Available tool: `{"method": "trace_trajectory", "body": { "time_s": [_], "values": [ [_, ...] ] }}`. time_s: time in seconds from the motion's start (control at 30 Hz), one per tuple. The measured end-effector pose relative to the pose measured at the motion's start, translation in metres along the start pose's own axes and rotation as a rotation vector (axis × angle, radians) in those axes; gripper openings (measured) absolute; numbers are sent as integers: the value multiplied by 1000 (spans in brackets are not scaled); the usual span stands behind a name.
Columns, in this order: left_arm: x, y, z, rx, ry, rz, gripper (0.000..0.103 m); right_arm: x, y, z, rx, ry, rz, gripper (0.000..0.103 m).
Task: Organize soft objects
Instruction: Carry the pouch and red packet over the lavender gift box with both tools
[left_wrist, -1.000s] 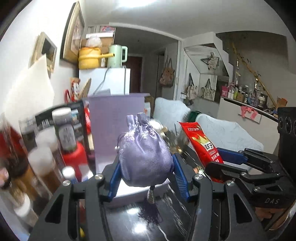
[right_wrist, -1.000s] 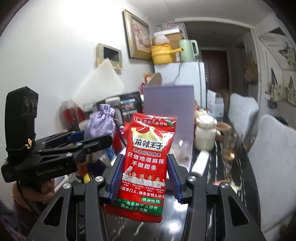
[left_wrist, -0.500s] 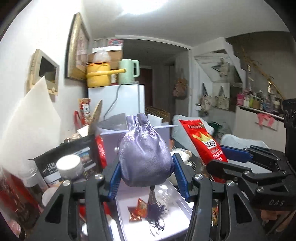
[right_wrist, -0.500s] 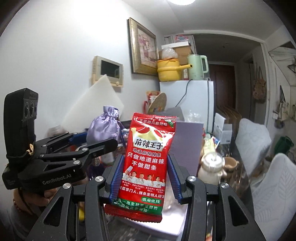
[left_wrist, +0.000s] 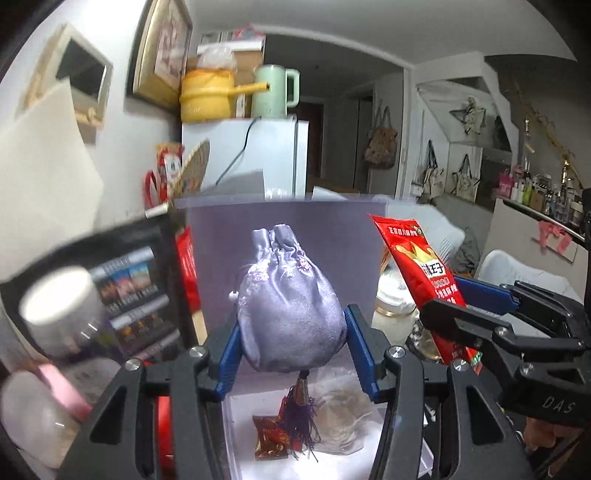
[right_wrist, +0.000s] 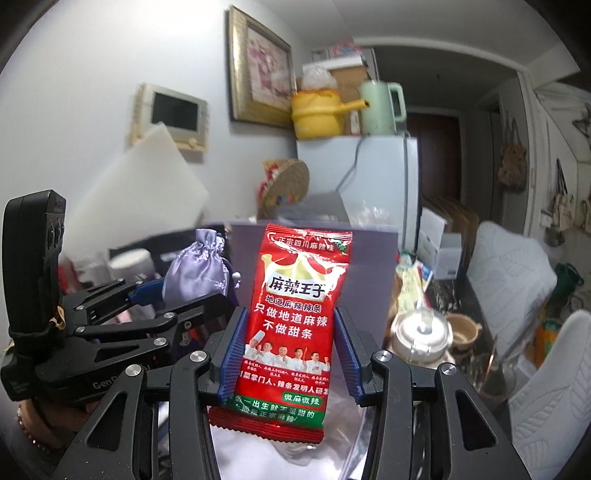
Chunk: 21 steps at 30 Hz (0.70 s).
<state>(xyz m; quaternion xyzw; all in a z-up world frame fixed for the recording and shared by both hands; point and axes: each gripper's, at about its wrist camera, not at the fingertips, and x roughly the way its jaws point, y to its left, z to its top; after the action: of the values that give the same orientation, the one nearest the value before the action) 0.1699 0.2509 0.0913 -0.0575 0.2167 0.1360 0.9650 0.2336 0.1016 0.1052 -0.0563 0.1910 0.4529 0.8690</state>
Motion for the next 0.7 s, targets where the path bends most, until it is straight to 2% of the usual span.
{"method": "trace_trajectory", "body": {
  "time_s": [0.33, 0.7],
  "values": [
    [48, -2, -37, -16, 83, 58, 52, 52, -25, -47, 76, 87, -14, 46],
    [87, 0, -61, -32, 195, 53, 52, 81, -34, -73, 88, 190, -21, 46]
  ]
}}
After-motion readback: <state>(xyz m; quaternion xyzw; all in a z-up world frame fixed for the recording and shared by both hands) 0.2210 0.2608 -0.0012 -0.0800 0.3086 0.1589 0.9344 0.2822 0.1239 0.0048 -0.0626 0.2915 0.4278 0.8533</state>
